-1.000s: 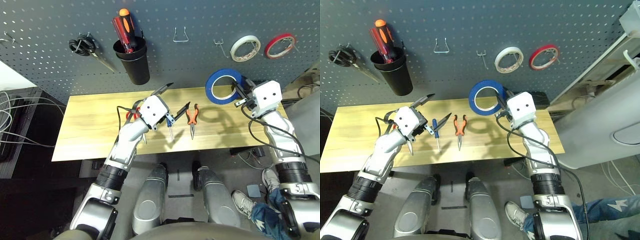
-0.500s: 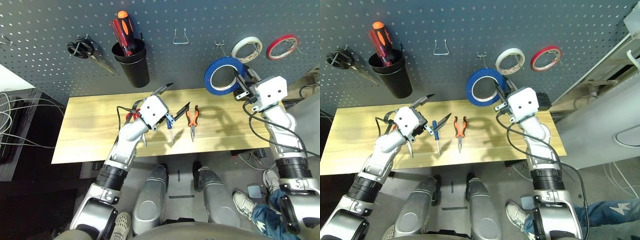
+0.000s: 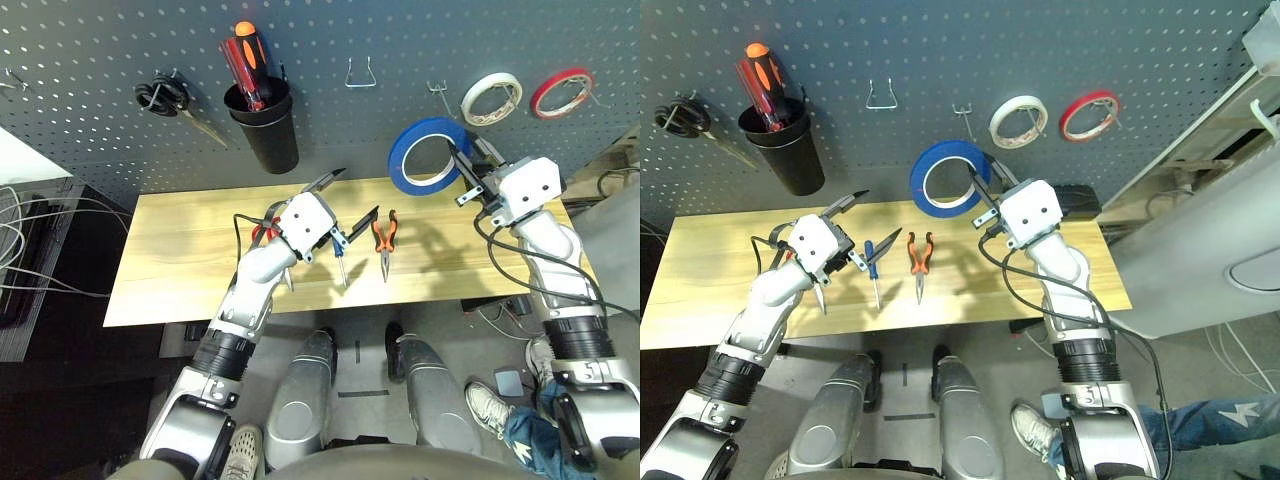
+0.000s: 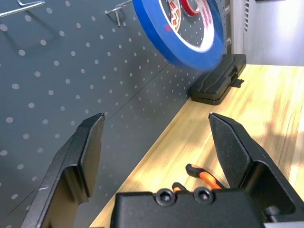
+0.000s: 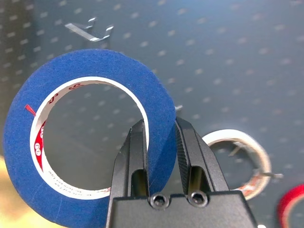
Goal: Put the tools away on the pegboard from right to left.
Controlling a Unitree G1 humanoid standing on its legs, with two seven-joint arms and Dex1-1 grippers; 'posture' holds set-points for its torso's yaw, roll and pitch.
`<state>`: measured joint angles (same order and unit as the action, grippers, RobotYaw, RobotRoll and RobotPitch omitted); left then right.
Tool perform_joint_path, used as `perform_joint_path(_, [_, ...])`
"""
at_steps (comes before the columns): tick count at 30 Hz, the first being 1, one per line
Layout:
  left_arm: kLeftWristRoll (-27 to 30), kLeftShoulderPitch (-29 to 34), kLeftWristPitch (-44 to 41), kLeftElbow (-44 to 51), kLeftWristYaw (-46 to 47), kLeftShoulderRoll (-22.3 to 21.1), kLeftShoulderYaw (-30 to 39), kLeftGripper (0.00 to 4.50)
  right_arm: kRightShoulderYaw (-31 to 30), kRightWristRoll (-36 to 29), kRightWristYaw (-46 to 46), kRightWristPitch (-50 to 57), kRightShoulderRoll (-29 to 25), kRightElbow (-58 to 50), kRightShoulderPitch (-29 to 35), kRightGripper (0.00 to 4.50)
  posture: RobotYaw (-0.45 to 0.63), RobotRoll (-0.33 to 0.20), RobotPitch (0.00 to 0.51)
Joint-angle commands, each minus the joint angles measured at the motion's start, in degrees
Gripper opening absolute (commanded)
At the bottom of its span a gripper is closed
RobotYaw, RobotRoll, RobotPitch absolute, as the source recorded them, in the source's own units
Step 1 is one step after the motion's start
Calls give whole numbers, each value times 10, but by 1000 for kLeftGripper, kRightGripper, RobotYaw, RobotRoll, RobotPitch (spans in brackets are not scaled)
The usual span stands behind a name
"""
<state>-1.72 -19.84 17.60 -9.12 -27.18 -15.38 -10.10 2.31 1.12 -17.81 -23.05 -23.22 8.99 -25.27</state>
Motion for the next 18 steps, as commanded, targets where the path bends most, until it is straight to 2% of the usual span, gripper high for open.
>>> perform_joint_path(1, [2,7,5,-10,-6,0,-2,4500,18,12,24,-9,-3,3,-20,719,98,0,257])
perform_joint_path(9, [0,9,4,-9,-6,0,-3,4500,16,44,66,1,-4,82,-67,718,111,0,255])
perform_joint_path(18, [-6,4,0,-13,0,2,-2,4500,-10,87,119,-8,26,239,-152,717,131,0,253])
